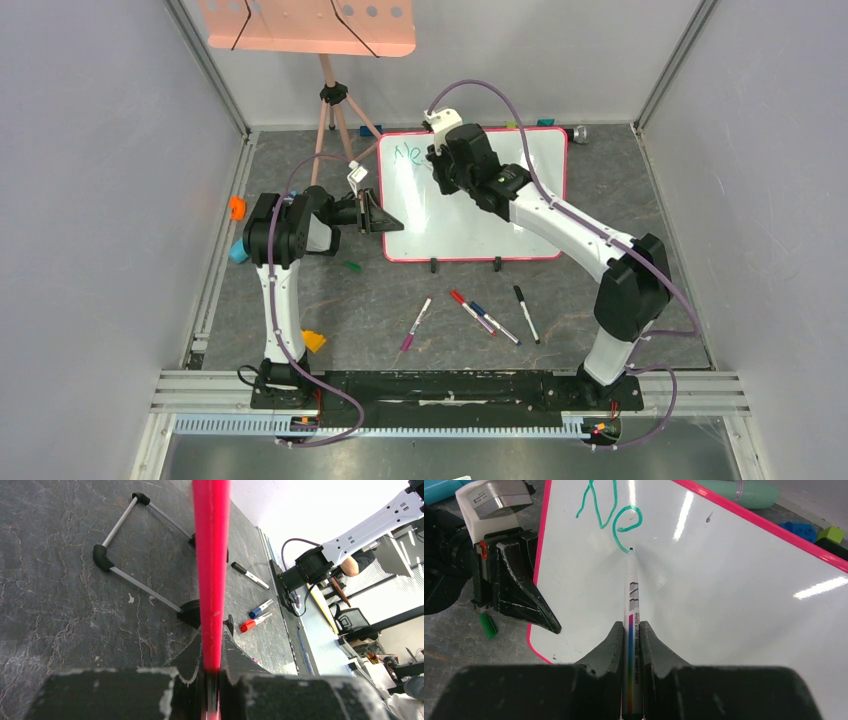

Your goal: Write a sentence on the whiteboard

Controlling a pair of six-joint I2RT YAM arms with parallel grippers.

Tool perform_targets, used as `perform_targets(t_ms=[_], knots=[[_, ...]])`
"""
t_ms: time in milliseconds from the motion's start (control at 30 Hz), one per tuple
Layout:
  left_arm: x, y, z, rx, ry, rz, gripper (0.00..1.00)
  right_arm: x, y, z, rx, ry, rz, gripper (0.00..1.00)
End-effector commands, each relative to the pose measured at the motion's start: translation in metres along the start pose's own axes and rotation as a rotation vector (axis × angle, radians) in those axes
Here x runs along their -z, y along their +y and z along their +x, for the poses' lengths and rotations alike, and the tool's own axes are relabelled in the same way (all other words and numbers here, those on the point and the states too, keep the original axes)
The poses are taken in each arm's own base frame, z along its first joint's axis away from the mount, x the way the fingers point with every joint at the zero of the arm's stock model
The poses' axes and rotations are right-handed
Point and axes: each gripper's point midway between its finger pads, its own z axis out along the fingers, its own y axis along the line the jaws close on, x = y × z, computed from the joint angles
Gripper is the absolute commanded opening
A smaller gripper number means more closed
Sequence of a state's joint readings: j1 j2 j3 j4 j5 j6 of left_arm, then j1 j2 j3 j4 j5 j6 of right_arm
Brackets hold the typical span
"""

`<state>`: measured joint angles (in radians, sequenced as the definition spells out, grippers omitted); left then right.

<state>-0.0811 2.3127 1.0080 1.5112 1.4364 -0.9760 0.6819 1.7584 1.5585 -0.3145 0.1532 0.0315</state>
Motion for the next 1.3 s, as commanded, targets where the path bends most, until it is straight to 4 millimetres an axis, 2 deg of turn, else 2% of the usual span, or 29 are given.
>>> perform_targets(t_ms=[0, 400, 933, 1267], knots=[[-0.004, 0.012, 0.0, -0.066, -0.034, -0.019, 0.02, 0.024, -0.005, -0.047, -0.01, -0.126, -0.004, 0.0], [-0.004, 0.011, 0.0, -0.068, -0.032, -0.018, 0.02, 0.013, -0.024, -0.04, -0.019, -0.089, 0.098, 0.0], [-0.003, 0.011, 0.0, -0.069, -0.032, -0.017, 0.02, -0.002, -0.018, -0.045, -0.015, -0.086, 0.064, 0.0], [-0.003, 0.011, 0.0, -0.069, -0.031, -0.016, 0.02, -0.007, -0.022, -0.028, -0.013, -0.048, 0.088, 0.0]])
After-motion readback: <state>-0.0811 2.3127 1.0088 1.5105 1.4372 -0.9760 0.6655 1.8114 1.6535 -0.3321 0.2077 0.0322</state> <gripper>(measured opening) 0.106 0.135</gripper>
